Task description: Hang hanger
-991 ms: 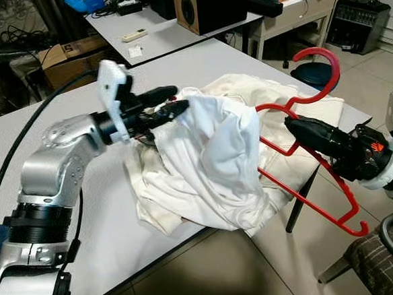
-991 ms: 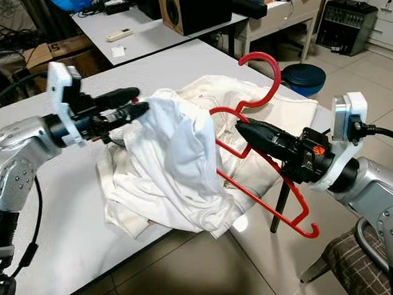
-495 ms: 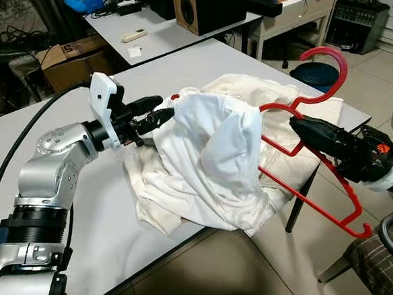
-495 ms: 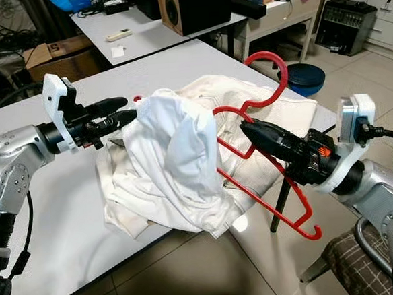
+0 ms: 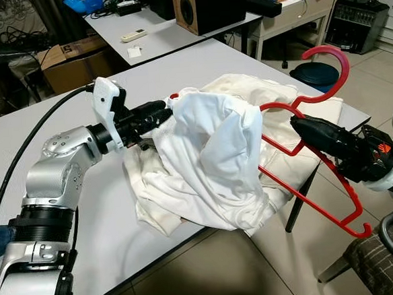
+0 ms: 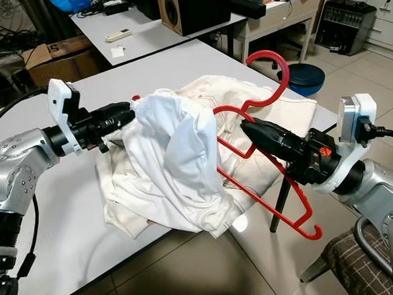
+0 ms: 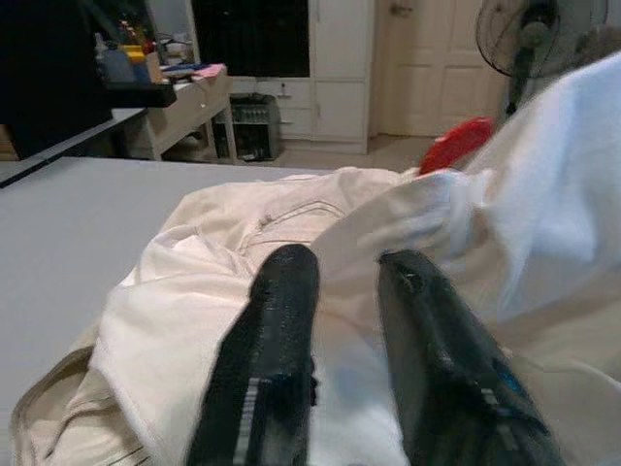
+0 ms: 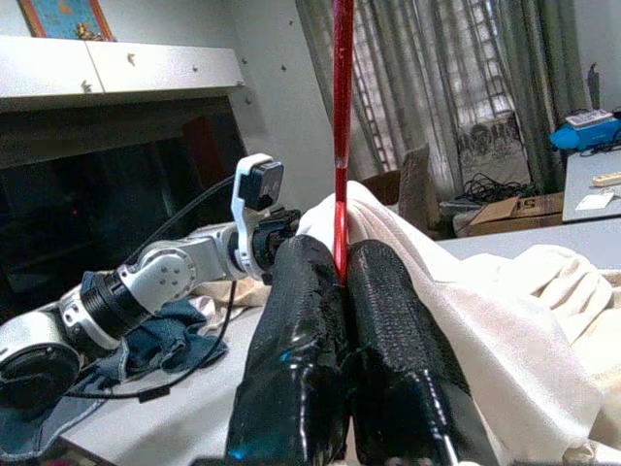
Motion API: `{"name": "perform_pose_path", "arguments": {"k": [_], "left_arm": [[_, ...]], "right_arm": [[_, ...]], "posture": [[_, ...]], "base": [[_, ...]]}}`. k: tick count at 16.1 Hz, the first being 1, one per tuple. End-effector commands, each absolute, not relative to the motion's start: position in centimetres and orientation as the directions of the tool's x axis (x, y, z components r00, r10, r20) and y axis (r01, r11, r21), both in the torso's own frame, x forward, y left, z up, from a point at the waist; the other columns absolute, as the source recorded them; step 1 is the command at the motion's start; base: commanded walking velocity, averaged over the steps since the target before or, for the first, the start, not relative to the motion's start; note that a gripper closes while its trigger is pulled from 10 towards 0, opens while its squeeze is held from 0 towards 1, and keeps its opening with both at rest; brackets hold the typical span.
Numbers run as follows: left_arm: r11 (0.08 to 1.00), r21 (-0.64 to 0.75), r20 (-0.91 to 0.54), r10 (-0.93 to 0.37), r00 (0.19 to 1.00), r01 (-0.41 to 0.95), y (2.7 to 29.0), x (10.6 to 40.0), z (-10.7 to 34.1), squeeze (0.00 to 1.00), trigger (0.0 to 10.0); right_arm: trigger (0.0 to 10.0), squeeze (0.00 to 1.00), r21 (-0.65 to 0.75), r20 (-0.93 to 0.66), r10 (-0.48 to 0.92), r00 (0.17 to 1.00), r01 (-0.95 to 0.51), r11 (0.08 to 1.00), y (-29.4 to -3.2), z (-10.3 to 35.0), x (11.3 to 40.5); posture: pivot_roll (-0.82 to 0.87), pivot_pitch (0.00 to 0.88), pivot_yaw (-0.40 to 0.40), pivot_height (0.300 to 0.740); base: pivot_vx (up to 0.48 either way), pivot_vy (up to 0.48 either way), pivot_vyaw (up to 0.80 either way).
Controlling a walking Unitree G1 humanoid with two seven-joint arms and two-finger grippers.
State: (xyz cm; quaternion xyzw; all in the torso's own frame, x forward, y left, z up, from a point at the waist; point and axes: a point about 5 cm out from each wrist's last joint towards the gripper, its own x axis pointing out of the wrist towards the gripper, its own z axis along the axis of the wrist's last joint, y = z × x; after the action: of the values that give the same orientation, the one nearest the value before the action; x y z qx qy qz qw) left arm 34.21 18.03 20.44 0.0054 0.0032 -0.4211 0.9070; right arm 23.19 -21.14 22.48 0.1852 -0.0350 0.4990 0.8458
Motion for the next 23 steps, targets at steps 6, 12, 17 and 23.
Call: {"name": "perform_pose_path", "arguments": {"k": [6, 12, 17, 23], "left_arm": [[0.668, -0.005, 0.039, -0.743, 0.668, 0.744, 18.4, 34.7, 21.4, 0.00, 0.0], [0.701, -0.036, 0.084, -0.708, 0.701, 0.713, 18.8, 35.1, 21.7, 0.00, 0.0], [0.811, -0.042, 0.202, -0.564, 0.800, 0.583, 20.4, 36.3, 23.7, 0.00, 0.0], [0.302, 0.004, 0.178, -0.938, 0.297, 0.953, 12.5, 32.3, 26.0, 1.00, 10.0]], "right_arm": [[10.0, 0.00, 0.260, 0.272, 0.836, 0.477, -0.873, 0.414, -21.2, 23.0, 23.0], [10.0, 0.00, 0.261, 0.270, 0.830, 0.488, -0.867, 0.424, -21.3, 22.9, 23.0], [10.0, 0.00, 0.251, 0.213, 0.820, 0.532, -0.840, 0.480, -21.0, 22.3, 23.7], [10.0, 0.00, 0.180, 0.136, 0.860, 0.491, -0.866, 0.466, -19.9, 22.7, 23.9]], "posture": [[-0.15, 0.000, 0.115, 0.740], [-0.15, 0.000, 0.117, 0.740], [-0.15, 0.000, 0.114, 0.740], [-0.14, 0.000, 0.111, 0.740]], "base": [[0.000, 0.000, 0.00], [0.000, 0.000, 0.00], [0.000, 0.000, 0.00], [0.000, 0.000, 0.00]]}}
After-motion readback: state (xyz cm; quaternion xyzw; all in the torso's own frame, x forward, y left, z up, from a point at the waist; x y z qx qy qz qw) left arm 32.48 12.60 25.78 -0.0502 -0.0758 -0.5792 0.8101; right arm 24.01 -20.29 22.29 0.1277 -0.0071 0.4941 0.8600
